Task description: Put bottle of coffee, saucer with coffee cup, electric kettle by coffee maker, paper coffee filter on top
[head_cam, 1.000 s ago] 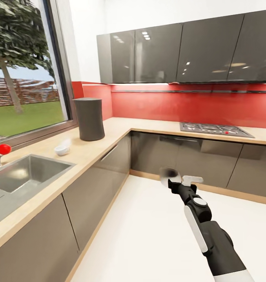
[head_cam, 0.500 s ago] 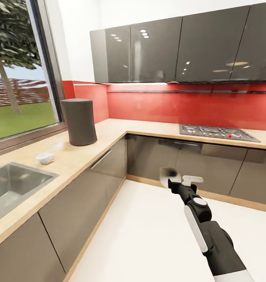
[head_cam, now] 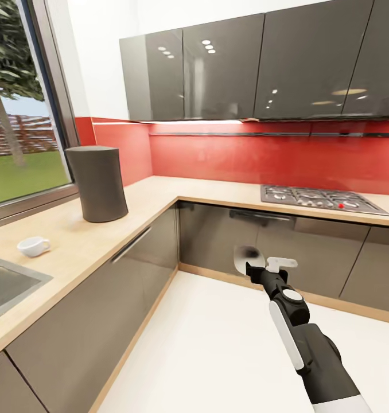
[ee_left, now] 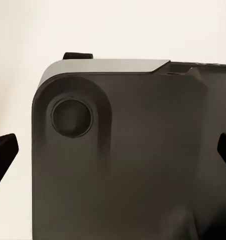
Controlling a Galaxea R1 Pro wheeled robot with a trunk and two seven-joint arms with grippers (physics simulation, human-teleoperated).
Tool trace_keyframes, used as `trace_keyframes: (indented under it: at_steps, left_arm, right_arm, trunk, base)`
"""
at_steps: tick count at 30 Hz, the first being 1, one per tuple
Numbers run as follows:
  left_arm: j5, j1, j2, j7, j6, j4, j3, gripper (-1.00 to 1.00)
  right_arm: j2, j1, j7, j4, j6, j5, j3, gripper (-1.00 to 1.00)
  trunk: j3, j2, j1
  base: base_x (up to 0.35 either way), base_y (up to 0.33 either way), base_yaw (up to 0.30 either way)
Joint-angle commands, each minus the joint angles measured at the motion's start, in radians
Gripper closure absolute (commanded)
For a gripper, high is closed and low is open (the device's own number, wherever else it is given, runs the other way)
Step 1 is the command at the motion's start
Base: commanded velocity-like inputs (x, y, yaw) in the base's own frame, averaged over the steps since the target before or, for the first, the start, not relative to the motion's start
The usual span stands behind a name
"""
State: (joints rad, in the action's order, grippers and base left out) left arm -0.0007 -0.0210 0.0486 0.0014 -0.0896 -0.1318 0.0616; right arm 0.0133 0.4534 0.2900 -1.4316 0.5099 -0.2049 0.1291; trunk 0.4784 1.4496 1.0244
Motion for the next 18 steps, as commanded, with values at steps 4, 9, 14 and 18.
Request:
trace_keyframes:
  at_steps: [4, 9, 14, 18]
  left_arm:
    - [0.0, 0.0, 0.001, 0.0, -0.002, -0.002, 0.005, -1.0]
    - [0.0, 0.0, 0.001, 0.0, -0.002, -0.002, 0.006, -1.0]
    - [-0.001, 0.0, 0.001, 0.0, -0.002, -0.002, 0.006, -1.0]
    - [0.0, 0.0, 0.001, 0.0, -0.002, -0.002, 0.006, -1.0]
  right_arm:
    - [0.001, 0.001, 0.009, -0.001, 0.002, -0.011, 0.003, 1.0]
    - [0.001, 0.001, 0.009, -0.001, 0.002, -0.011, 0.003, 1.0]
    - [0.001, 0.001, 0.009, -0.001, 0.002, -0.011, 0.003, 1.0]
    - [0.001, 0.001, 0.009, -0.001, 0.002, -0.011, 0.003, 1.0]
  trunk:
    - [0.001, 0.0, 0.001]
    - [0.001, 0.0, 0.001]
    - [0.001, 0.0, 0.001]
    - [0.001, 0.0, 0.001]
  base:
    - [0.335, -0.161, 0.0]
    - [0.334, -0.165, 0.0]
    - [0.328, -0.168, 0.0]
    - [0.327, -0.168, 0.0]
